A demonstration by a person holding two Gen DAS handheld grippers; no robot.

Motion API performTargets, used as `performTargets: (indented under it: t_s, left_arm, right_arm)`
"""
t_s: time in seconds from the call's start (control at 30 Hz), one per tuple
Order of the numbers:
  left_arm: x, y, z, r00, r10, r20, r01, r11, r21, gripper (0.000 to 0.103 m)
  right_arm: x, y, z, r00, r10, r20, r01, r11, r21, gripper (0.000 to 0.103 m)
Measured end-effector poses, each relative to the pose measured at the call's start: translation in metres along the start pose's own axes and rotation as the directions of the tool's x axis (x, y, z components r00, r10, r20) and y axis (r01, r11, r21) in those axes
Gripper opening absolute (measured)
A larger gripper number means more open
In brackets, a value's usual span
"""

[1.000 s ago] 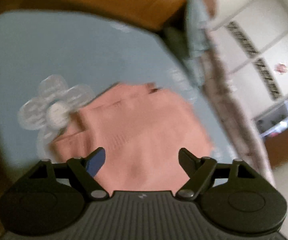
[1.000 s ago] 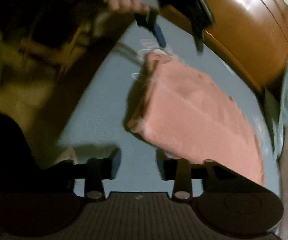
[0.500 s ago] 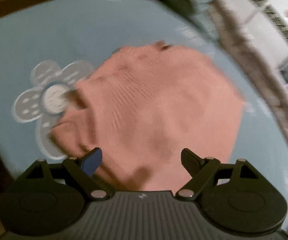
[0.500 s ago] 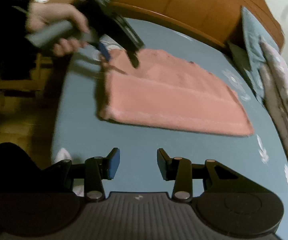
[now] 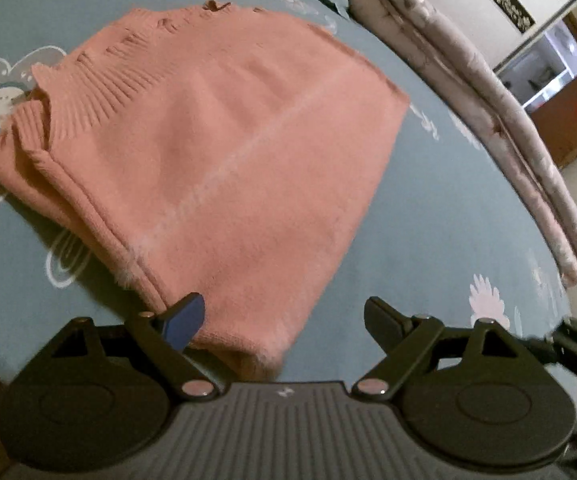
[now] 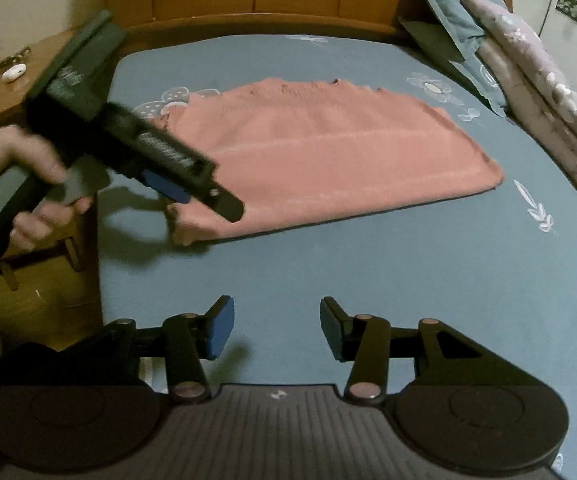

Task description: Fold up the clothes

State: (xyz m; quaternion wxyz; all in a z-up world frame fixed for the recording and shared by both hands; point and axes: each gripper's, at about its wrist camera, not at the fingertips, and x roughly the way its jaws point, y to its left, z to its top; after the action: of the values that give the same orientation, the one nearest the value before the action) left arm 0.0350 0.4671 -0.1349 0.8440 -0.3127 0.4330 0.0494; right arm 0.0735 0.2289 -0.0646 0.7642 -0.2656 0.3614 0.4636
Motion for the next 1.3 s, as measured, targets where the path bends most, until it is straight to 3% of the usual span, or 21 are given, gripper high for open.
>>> performTargets:
  t_s: [0.17, 0.3, 0.43, 0.5, 0.57, 0.63, 0.83, 0.93, 1.1, 1.2, 1.3]
  left_arm:
    - [-0.007, -0.026, -0.001, 0.995, -0.084, 0.045, 0.080, 0.993, 0.089, 0.087]
    - [0.020, -0.022, -0.012, 1.000, -0.025, -0.017, 0.027, 0.996, 0.089, 0.087]
    - [0.007, -0.017, -0.017, 0.999, -0.048, 0.022, 0.046, 0.996, 0.072, 0.087]
    - [-0.013, -0.019, -0.015, 0.994, -0.084, 0.072, 0.078, 0.994, 0.078, 0.087]
    - [-0.029, -0.020, -0.007, 0.984, -0.064, 0.168, 0.044, 0.992, 0.121, 0.088]
    - [-0.030, -0.014, 0.000, 0.979, -0.044, 0.201, 0.017, 0.991, 0.133, 0.089]
    - [0.005, 0.025, -0.010, 0.990, -0.039, 0.138, 0.036, 0.999, 0.017, 0.089]
    - [-0.007, 0.026, -0.025, 0.977, -0.061, 0.203, 0.055, 0.998, 0.031, 0.089]
    - [-0.027, 0.037, -0.041, 0.962, -0.056, 0.266, 0.072, 0.996, -0.052, 0.089]
    - [-0.034, 0.038, -0.045, 0.959, -0.045, 0.279, 0.058, 0.998, -0.039, 0.089]
    - [-0.048, 0.036, -0.046, 0.950, -0.033, 0.311, 0.037, 0.999, -0.008, 0.089]
  right_arm:
    - [0.003, -0.019, -0.003, 0.998, 0.057, 0.022, -0.059, 0.992, 0.111, 0.054]
    - [0.014, -0.032, -0.005, 0.998, 0.060, 0.015, -0.062, 0.982, 0.176, 0.054]
    - [0.022, -0.046, -0.003, 0.998, 0.066, 0.019, -0.068, 0.980, 0.189, 0.054]
    - [0.027, -0.057, 0.003, 0.998, 0.060, 0.036, -0.066, 0.978, 0.198, 0.054]
    - [0.034, -0.068, 0.018, 0.995, 0.065, 0.070, -0.078, 0.974, 0.211, 0.054]
    - [0.043, -0.077, 0.036, 0.991, 0.076, 0.109, -0.099, 0.969, 0.225, 0.054]
    - [0.090, -0.057, 0.088, 0.977, 0.142, 0.158, -0.161, 0.980, 0.118, 0.054]
    - [0.114, -0.044, 0.115, 0.968, 0.178, 0.175, -0.190, 0.980, 0.055, 0.054]
    - [0.161, -0.018, 0.154, 0.957, 0.236, 0.170, -0.231, 0.972, -0.045, 0.048]
    - [0.194, -0.004, 0.159, 0.963, 0.249, 0.108, -0.244, 0.968, -0.052, 0.054]
    - [0.186, -0.007, 0.161, 0.956, 0.261, 0.131, -0.256, 0.965, -0.056, 0.052]
